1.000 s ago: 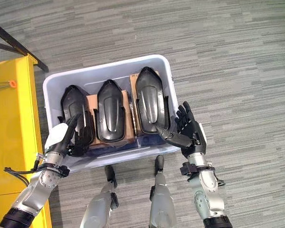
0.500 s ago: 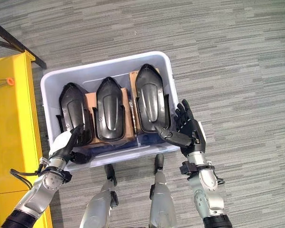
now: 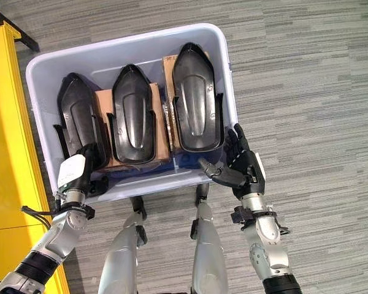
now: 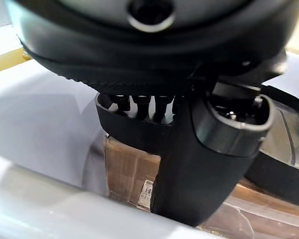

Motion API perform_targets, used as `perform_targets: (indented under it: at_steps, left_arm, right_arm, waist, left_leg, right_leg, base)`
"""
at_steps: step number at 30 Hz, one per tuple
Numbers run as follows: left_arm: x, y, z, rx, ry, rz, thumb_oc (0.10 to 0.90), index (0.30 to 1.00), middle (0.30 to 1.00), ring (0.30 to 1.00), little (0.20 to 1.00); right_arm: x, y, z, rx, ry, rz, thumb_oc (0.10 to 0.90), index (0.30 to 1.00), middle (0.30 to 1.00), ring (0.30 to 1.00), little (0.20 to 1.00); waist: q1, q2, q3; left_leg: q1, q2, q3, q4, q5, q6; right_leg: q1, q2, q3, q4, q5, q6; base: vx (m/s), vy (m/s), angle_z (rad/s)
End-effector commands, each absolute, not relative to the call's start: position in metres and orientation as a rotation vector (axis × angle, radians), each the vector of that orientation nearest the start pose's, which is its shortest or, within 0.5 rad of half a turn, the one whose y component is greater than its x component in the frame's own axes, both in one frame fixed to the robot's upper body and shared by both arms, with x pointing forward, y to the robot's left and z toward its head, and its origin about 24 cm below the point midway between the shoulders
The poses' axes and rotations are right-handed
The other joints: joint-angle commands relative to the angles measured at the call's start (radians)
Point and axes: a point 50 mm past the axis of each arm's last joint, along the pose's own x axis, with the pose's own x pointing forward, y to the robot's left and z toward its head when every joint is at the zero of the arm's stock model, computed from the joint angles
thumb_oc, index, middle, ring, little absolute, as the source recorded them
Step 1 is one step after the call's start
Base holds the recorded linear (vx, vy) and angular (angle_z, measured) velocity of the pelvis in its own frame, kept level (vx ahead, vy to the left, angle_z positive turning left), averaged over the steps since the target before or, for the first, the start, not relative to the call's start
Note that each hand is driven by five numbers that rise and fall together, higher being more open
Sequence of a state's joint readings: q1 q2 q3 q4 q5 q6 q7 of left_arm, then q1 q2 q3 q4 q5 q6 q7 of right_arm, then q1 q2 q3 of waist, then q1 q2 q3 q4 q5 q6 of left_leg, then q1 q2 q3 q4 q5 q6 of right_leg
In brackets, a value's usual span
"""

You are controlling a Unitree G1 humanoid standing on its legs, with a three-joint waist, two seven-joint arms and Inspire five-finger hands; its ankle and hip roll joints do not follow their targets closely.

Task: Move parts from the plastic box to the shelf.

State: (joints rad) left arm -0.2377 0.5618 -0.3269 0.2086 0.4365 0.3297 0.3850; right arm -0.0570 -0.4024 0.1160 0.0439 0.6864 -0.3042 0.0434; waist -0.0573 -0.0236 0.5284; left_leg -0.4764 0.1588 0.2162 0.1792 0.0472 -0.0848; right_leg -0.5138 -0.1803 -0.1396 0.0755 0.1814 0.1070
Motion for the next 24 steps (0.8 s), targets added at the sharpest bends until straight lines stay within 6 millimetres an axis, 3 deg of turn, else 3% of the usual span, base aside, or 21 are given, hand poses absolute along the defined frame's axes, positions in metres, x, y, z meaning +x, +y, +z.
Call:
perform_targets:
  at_steps: [1,6,7,8,9,10,11,13,14,15,16,17,21,23,24]
  left_arm:
    - [0.286,0.236,0.041,1.112,0.163,0.246,0.9,1.0,1.0,1.0,1.0]
    - [0.29,0.233,0.035,1.137,0.204,0.217,0.9,1.0,1.0,1.0,1.0]
    - [0.292,0.232,0.037,1.135,0.197,0.221,0.9,1.0,1.0,1.0,1.0]
    - [0.294,0.228,0.034,1.115,0.2,0.221,0.4,0.3,0.3,0.3,0.3]
    - [0.293,0.228,0.032,1.112,0.207,0.216,0.4,0.3,0.3,0.3,0.3]
    - [0.294,0.227,0.033,1.101,0.202,0.216,0.4,0.3,0.3,0.3,0.3]
    - [0.291,0.225,0.027,1.059,0.211,0.196,0.4,0.3,0.3,0.3,0.3]
    - [0.291,0.22,0.027,1.043,0.185,0.135,0.4,0.3,0.3,0.3,0.3]
    - [0.293,0.219,0.031,1.058,0.176,0.121,0.4,0.3,0.3,0.3,0.3]
    - [0.291,0.219,0.027,1.045,0.199,0.103,0.4,0.3,0.3,0.3,0.3]
    - [0.292,0.217,0.026,1.02,0.198,0.1,0.4,0.3,0.3,0.3,0.3]
    - [0.29,0.216,0.024,1.009,0.202,0.098,0.4,0.3,0.3,0.3,0.3]
    - [0.291,0.215,0.023,0.95,0.176,0.115,0.4,0.3,0.3,0.3,0.3]
    - [0.292,0.211,0.028,0.848,0.139,0.122,0.4,0.3,0.3,0.3,0.3]
    - [0.291,0.211,0.025,0.831,0.148,0.12,0.4,0.3,0.3,0.3,0.3]
  right_arm:
    - [0.258,-0.203,0.128,0.312,-0.514,0.146,0.9,1.0,1.0,1.0,1.0]
    - [0.259,-0.202,0.125,0.313,-0.491,0.155,0.9,1.0,1.0,1.0,1.0]
    - [0.259,-0.202,0.127,0.312,-0.498,0.157,0.9,1.0,1.0,1.0,1.0]
    - [0.259,-0.201,0.125,0.315,-0.49,0.161,0.9,1.0,1.0,1.0,1.0]
    - [0.258,-0.201,0.123,0.316,-0.483,0.16,0.9,1.0,1.0,1.0,1.0]
    - [0.259,-0.202,0.125,0.316,-0.492,0.16,0.9,1.0,1.0,1.0,1.0]
    - [0.257,-0.202,0.123,0.314,-0.487,0.158,0.9,1.0,1.0,1.0,1.0]
    - [0.257,-0.202,0.123,0.308,-0.496,0.158,0.9,1.0,1.0,1.0,1.0]
    - [0.257,-0.204,0.127,0.304,-0.511,0.161,0.9,1.0,1.0,1.0,1.0]
    - [0.256,-0.205,0.126,0.302,-0.505,0.161,0.9,1.0,1.0,1.0,1.0]
    - [0.257,-0.204,0.129,0.298,-0.513,0.164,0.9,1.0,1.0,1.0,1.0]
    - [0.257,-0.204,0.127,0.298,-0.504,0.163,0.9,1.0,1.0,1.0,1.0]
    - [0.257,-0.204,0.126,0.299,-0.494,0.158,0.9,1.0,1.0,1.0,1.0]
    - [0.257,-0.204,0.126,0.303,-0.497,0.157,0.9,1.0,1.0,1.0,1.0]
    - [0.256,-0.204,0.124,0.305,-0.488,0.156,0.9,1.0,1.0,1.0,1.0]
  waist:
    - [-0.024,-0.02,-0.008]
    - [-0.032,-0.025,-0.008]
    - [-0.033,-0.026,-0.008]
    - [-0.04,-0.029,-0.008]
    - [-0.039,-0.027,-0.008]
    - [-0.041,-0.028,-0.008]
    - [-0.039,-0.025,-0.008]
    - [-0.039,-0.024,-0.008]
    - [-0.041,-0.024,-0.008]
    - [-0.042,-0.021,-0.008]
    - [-0.045,-0.023,-0.008]
    - [-0.044,-0.022,-0.008]
    - [-0.047,-0.024,-0.008]
    - [-0.049,-0.026,-0.008]
    - [-0.048,-0.024,-0.008]
  left_leg:
    - [-0.081,-0.101,0.06,0.083,-0.061,0.061]
    - [-0.122,-0.093,0.045,0.151,-0.106,0.054]
    - [-0.143,-0.09,0.057,0.15,-0.083,0.063]
    - [-0.169,-0.085,0.055,0.18,-0.092,0.064]
    - [-0.152,-0.086,0.043,0.186,-0.117,0.055]
    - [-0.17,-0.086,0.054,0.183,-0.095,0.064]
    - [-0.147,-0.086,0.043,0.193,-0.124,0.056]
    - [-0.142,-0.088,0.042,0.195,-0.126,0.058]
    - [-0.162,-0.086,0.054,0.192,-0.1,0.065]
    - [-0.141,-0.087,0.043,0.197,-0.124,0.055]
    - [-0.155,-0.085,0.055,0.193,-0.1,0.063]
    - [-0.136,-0.085,0.044,0.199,-0.125,0.055]
    - [-0.134,-0.081,0.045,0.203,-0.128,0.058]
    - [-0.153,-0.079,0.054,0.191,-0.097,0.066]
    - [-0.132,-0.08,0.043,0.195,-0.122,0.058]
  right_leg:
    - [-0.046,0.073,-0.052,0.184,-0.187,-0.002]
    - [-0.079,0.07,-0.043,0.231,-0.217,0.002]
    - [-0.1,0.068,-0.05,0.228,-0.197,-0.007]
    - [-0.124,0.067,-0.043,0.244,-0.199,-0.01]
    - [-0.106,0.068,-0.037,0.251,-0.22,-0.001]
    - [-0.124,0.066,-0.043,0.246,-0.199,-0.01]
    - [-0.101,0.065,-0.037,0.254,-0.223,-0.001]
    - [-0.096,0.062,-0.038,0.254,-0.223,0.0]
    - [-0.115,0.06,-0.044,0.248,-0.199,-0.01]
    - [-0.094,0.061,-0.036,0.254,-0.22,-0.001]
    - [-0.11,0.06,-0.042,0.248,-0.198,-0.01]
    - [-0.091,0.062,-0.035,0.255,-0.22,-0.001]
    - [-0.091,0.062,-0.033,0.26,-0.223,-0.002]
    - [-0.111,0.065,-0.037,0.253,-0.199,-0.014]
    - [-0.092,0.067,-0.031,0.259,-0.221,-0.005]
  base:
    - [0.0,0.0,0.0]
    - [0.03,0.0,0.0]
    - [-0.05,-0.019,-0.03]
    - [0.0,0.0,0.0]
    - [0.0,0.0,0.0]
    - [0.08,0.013,-0.03]
    - [0.02,0.003,-0.05]
    - [0.03,0.006,-0.03]
    - [0.0,0.0,0.0]
    - [-0.05,0.009,0.04]
    - [0.09,0.027,0.03]
    - [0.0,0.0,0.0]
    - [0.02,0.004,0.0]
    - [-0.03,-0.012,0.01]
    - [-0.07,-0.021,0.01]
